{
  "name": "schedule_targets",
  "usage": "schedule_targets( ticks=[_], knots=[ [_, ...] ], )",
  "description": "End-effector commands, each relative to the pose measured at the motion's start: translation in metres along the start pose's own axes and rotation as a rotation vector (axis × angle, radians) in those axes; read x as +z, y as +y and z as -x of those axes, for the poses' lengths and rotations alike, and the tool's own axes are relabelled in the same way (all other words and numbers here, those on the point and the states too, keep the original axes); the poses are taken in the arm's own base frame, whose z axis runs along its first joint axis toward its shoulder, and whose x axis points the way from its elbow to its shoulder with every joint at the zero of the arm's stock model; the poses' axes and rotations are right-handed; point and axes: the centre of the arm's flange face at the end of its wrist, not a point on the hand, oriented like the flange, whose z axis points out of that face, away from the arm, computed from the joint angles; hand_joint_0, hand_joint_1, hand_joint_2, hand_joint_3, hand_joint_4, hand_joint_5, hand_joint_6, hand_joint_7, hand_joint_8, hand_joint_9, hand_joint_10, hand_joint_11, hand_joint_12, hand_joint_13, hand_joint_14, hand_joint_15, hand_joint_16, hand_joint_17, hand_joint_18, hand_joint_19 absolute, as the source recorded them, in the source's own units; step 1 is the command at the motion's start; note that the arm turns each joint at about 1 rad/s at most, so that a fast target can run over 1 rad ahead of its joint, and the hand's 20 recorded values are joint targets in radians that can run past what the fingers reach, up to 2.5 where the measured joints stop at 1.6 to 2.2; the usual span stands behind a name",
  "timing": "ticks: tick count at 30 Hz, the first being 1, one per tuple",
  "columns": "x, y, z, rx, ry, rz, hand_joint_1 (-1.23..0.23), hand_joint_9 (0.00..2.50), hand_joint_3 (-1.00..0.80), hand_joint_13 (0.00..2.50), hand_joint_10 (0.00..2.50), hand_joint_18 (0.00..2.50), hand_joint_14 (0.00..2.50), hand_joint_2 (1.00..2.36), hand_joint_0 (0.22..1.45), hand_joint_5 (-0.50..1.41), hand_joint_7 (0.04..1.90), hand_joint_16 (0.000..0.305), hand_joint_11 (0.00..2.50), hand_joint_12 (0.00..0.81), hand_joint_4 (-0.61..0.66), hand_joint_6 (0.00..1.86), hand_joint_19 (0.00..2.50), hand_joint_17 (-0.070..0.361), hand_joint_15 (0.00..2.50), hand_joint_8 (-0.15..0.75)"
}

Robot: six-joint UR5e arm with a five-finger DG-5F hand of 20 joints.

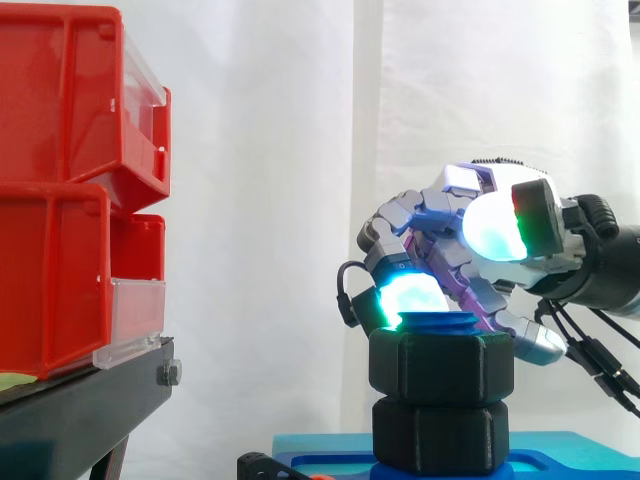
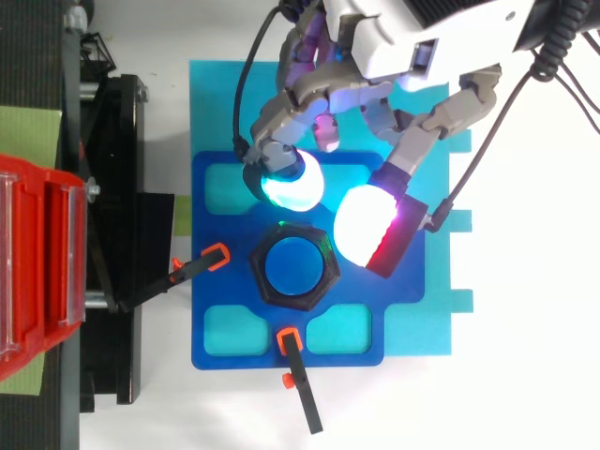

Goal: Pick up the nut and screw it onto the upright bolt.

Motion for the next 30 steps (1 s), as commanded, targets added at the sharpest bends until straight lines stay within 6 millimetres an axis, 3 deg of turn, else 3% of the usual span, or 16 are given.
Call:
schedule_targets(
  ticks=[1,6,9,12,14,16,19,22,23,24,30],
  knots=[
    [0.000,-0.001,0.005,-0.004,-0.006,0.001,-0.37,2.03,-0.50,1.49,0.02,1.13,0.01,1.00,0.51,0.02,1.06,0.013,0.77,0.212,0.09,0.80,0.32,0.029,0.31,0.245],
    [0.005,0.001,0.024,-0.020,-0.015,0.023,-0.36,1.85,-0.50,1.33,0.02,0.97,0.01,1.00,0.50,0.00,1.19,0.019,0.68,0.211,0.09,0.74,0.25,0.044,0.23,0.261],
    [0.010,0.007,0.040,-0.031,-0.016,0.044,-0.35,1.62,-0.50,1.12,0.02,0.86,0.01,1.00,0.49,0.01,1.55,0.027,0.57,0.234,0.16,0.54,0.24,0.061,0.18,0.271],
    [0.014,0.010,0.057,-0.044,-0.025,0.058,-0.34,1.39,-0.50,0.95,0.01,0.71,0.00,1.00,0.48,-0.06,1.27,0.031,0.42,0.253,0.21,0.50,0.20,0.069,0.12,0.248],
    [0.019,0.016,0.073,-0.053,-0.031,0.071,-0.34,1.16,-0.50,0.82,0.01,0.58,0.00,1.00,0.48,-0.11,0.98,0.032,0.20,0.263,0.24,0.50,0.14,0.072,0.07,0.248],
    [0.021,0.019,0.069,-0.035,-0.013,0.062,-0.34,0.98,-0.50,0.69,0.00,0.43,0.00,1.00,0.47,-0.14,0.85,0.032,0.03,0.269,0.20,0.50,0.07,0.073,0.02,0.236],
    [0.022,0.021,0.058,-0.020,0.005,0.052,-0.33,0.70,-0.50,0.52,0.00,0.22,0.00,1.00,0.46,-0.19,0.69,0.033,0.00,0.286,0.13,0.50,0.00,0.075,0.00,0.222],
    [0.018,0.017,0.032,0.002,0.022,0.035,-0.31,0.51,-0.50,0.37,0.00,0.00,0.00,1.00,0.46,-0.22,0.62,0.038,0.00,0.305,0.08,0.50,0.00,0.086,0.00,0.212],
    [0.018,0.017,0.026,0.003,0.024,0.036,-0.29,0.44,-0.50,0.33,0.00,0.00,0.00,1.00,0.45,-0.22,0.60,0.040,0.00,0.310,0.07,0.50,0.00,0.089,0.00,0.203],
    [0.018,0.017,0.008,0.011,0.018,0.034,-0.28,0.40,-0.50,0.31,0.00,0.00,0.00,1.00,0.45,-0.22,0.59,0.041,0.00,0.312,0.07,0.50,0.00,0.092,0.00,0.193],
    [0.027,0.024,-0.009,0.054,-0.008,0.068,-0.24,0.29,-0.50,0.21,0.00,0.00,0.00,1.00,0.44,-0.24,0.56,0.043,0.00,0.317,0.05,0.50,0.00,0.098,0.00,0.179]
  ],
)
